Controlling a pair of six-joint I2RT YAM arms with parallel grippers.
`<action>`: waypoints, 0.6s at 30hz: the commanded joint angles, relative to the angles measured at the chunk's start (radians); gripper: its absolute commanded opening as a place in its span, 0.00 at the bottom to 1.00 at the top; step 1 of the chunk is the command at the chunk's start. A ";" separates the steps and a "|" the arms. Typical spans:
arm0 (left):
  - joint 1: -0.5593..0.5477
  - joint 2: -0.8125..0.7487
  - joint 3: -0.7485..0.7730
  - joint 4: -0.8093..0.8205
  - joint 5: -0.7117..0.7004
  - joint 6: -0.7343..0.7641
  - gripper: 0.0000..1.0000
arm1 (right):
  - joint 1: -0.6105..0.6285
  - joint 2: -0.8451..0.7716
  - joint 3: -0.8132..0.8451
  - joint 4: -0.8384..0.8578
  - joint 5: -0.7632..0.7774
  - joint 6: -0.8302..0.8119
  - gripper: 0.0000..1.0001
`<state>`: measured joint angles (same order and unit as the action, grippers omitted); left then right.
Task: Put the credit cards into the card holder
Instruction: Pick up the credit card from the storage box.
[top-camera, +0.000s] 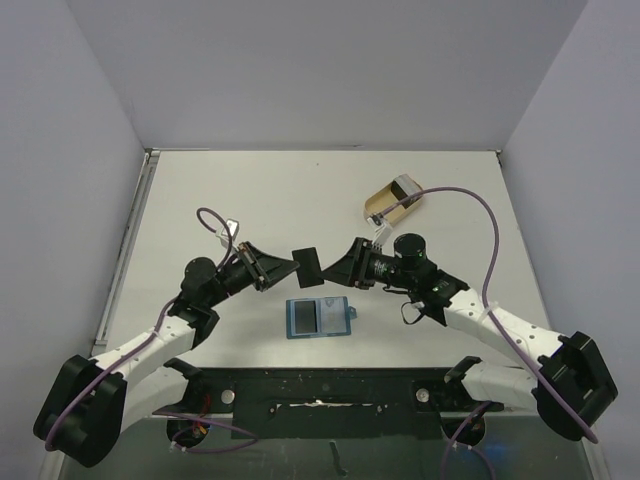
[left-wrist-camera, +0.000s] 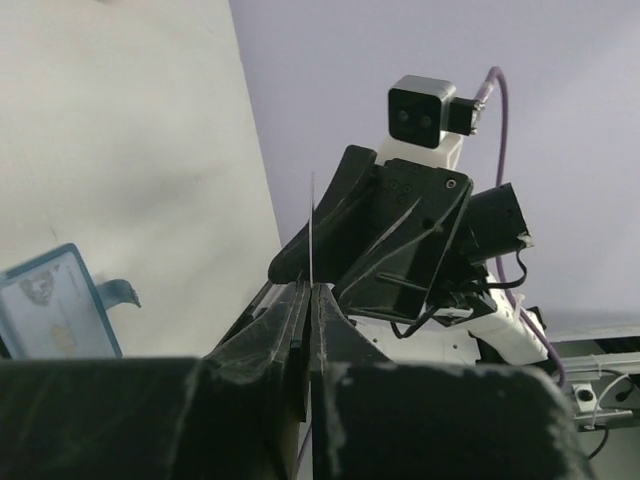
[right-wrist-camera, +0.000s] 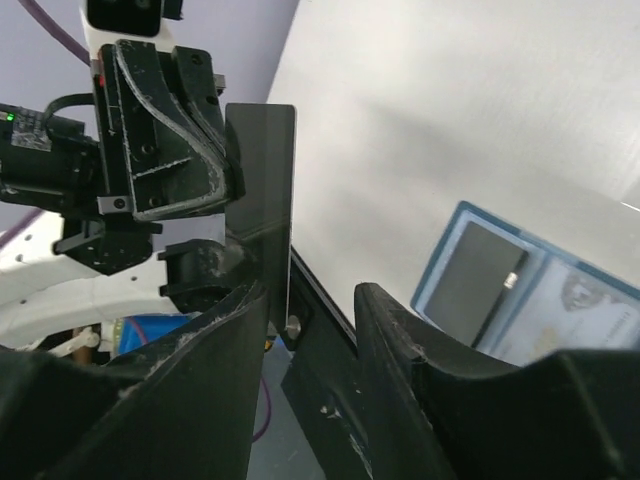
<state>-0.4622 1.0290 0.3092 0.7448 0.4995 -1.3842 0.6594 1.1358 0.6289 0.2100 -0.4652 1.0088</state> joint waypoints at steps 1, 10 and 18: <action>0.006 -0.008 0.021 -0.083 -0.003 0.093 0.00 | -0.025 -0.060 0.053 -0.148 0.094 -0.136 0.42; 0.003 0.074 0.043 -0.245 0.024 0.198 0.00 | -0.051 -0.036 0.070 -0.407 0.283 -0.310 0.44; -0.017 0.197 0.105 -0.347 0.052 0.281 0.00 | -0.010 0.088 0.101 -0.436 0.312 -0.348 0.43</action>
<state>-0.4664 1.1870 0.3538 0.4088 0.5152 -1.1675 0.6186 1.1706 0.6670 -0.2153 -0.1905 0.7097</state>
